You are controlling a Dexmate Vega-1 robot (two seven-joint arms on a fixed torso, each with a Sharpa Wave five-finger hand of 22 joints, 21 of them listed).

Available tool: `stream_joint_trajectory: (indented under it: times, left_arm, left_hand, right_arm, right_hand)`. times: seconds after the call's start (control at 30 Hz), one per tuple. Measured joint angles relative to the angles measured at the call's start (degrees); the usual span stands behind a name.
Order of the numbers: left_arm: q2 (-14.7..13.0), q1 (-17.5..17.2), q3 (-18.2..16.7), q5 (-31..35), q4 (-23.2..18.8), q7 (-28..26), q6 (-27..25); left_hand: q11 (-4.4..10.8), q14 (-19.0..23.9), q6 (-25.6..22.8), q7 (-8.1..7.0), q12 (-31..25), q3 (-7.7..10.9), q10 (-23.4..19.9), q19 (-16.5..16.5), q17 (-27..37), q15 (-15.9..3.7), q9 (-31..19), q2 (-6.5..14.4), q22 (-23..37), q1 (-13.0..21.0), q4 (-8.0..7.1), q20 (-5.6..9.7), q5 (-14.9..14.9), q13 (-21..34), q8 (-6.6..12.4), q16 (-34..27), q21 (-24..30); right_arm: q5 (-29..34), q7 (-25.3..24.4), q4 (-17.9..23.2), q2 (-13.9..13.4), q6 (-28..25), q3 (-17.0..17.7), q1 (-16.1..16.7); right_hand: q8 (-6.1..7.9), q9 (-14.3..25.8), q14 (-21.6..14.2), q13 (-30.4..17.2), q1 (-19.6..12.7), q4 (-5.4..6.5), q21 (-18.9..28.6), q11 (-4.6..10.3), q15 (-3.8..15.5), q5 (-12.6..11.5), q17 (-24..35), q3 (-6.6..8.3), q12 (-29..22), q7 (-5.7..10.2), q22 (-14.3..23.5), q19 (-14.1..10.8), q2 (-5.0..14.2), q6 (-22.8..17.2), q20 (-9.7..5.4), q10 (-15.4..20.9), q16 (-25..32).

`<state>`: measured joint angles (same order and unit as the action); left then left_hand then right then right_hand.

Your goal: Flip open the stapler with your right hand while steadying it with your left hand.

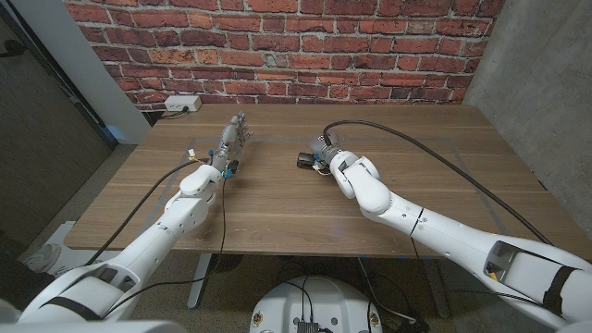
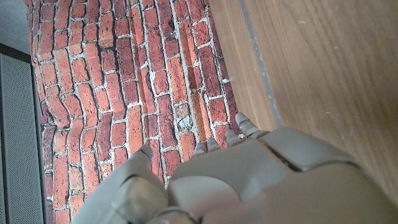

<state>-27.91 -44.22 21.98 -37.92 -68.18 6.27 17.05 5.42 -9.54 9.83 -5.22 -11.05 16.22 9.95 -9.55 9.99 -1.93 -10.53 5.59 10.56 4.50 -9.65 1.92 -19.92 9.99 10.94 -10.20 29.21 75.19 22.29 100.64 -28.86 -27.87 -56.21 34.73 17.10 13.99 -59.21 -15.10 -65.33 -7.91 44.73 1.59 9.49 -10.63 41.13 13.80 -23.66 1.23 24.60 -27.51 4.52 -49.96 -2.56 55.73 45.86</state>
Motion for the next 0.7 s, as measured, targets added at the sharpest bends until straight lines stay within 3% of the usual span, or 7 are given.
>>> stream_joint_trajectory:
  times: [0.13,0.17,0.4,0.53,0.57,0.63,0.7]
  left_arm:
    - [-0.03,0.00,0.00,-0.01,0.00,0.19,-0.05]
    - [-0.05,0.01,0.01,-0.01,0.00,0.27,-0.06]
    - [-0.18,0.23,0.19,0.13,0.04,0.89,-0.12]
    - [-0.23,0.45,0.34,0.39,0.18,1.35,-0.11]
    - [-0.26,0.94,0.55,0.58,0.55,1.45,-0.03]
    - [-0.38,1.19,0.74,0.96,0.62,1.56,0.12]
    - [-0.48,1.35,0.87,1.07,0.63,1.57,0.15]
  left_hand:
    - [0.00,0.00,0.00,0.00,0.00,0.00,0.00,0.00,0.00,0.00,0.00,0.00,0.00,0.00,0.00,0.00,-0.02,0.00,0.00,0.00,0.00]
    - [0.00,0.00,0.00,0.00,0.00,0.00,0.00,0.00,0.00,0.00,0.00,0.00,0.00,0.00,0.00,0.00,-0.02,0.00,0.00,0.00,0.00]
    - [0.00,0.00,0.00,0.00,0.00,0.18,0.00,0.00,-0.14,0.00,0.00,0.01,-0.18,0.01,0.52,0.00,0.23,0.00,0.00,0.00,-0.50]
    - [0.38,0.00,0.00,0.00,-0.42,1.04,-0.03,0.00,-0.13,0.00,0.14,0.83,-0.18,1.94,2.06,0.00,0.23,0.00,0.34,-0.45,-0.73]
    - [0.56,0.00,0.00,0.00,-0.48,1.19,-0.12,0.00,-0.13,0.00,0.14,0.93,-0.18,2.98,2.70,0.00,0.23,0.00,0.35,-0.63,-0.84]
    - [0.86,0.06,0.05,-0.63,-0.85,1.61,0.05,0.00,-0.13,-0.02,0.14,1.23,-0.18,4.93,3.88,0.00,0.56,0.00,0.64,-1.05,-0.84]
    - [1.23,1.97,-0.01,-0.83,-0.85,2.02,-0.16,-0.32,-0.13,-0.03,0.14,0.89,-0.18,7.10,5.56,-0.33,1.03,0.10,0.94,-1.28,-0.84]
  right_arm:
    - [-1.39,-3.74,0.37,-0.10,-0.39,1.26,1.31]
    - [-2.64,-6.68,0.46,-0.15,-0.69,1.52,1.58]
    - [-4.84,-10.18,1.00,-0.37,-0.84,3.04,2.65]
    - [-6.75,-12.06,1.41,-0.55,-0.79,4.18,3.12]
    - [-10.51,-14.44,1.57,-0.61,-0.19,4.55,3.25]
    - [-10.51,-14.44,1.82,-0.72,-0.19,5.19,3.48]
    - [-14.81,-16.23,1.87,-0.75,0.83,5.38,3.54]
  right_hand:
    - [0.00,0.01,-0.17,0.00,0.07,0.00,0.45,0.14,0.02,0.00,-0.01,0.00,-0.01,-0.12,0.10,0.02,0.07,-0.12,-0.02,0.19,0.00]
    - [0.00,0.02,-0.17,0.00,0.07,0.00,0.45,0.14,0.02,0.01,-0.01,0.00,-0.01,-0.22,0.24,0.14,0.07,-0.22,-0.13,0.20,0.00]
    - [0.00,0.07,-0.82,0.00,0.13,0.23,1.39,0.09,0.26,-0.23,0.16,-0.24,-0.03,-0.43,0.50,0.24,0.13,-0.43,-0.22,0.69,0.00]
    - [0.00,0.08,-1.14,0.00,0.13,0.00,2.06,0.18,0.37,-0.23,0.16,-0.48,-0.03,-0.62,0.53,0.24,0.13,-0.62,-0.22,1.04,0.00]
    - [0.00,0.08,-1.14,0.00,0.13,0.00,2.20,0.18,0.37,-0.23,0.16,-0.48,-0.03,-0.63,0.61,0.24,0.13,-0.62,-0.22,1.04,0.00]
    - [0.00,0.09,-1.20,0.00,0.13,0.07,2.44,0.18,0.42,-0.23,0.38,-0.55,-0.03,-0.63,0.80,0.24,0.13,-0.62,-0.21,1.05,0.00]
    - [0.00,0.09,-1.21,0.00,0.13,0.07,2.79,0.17,0.42,-0.23,0.43,-0.55,-0.03,-0.63,0.80,0.45,0.13,-0.62,0.00,1.05,0.00]
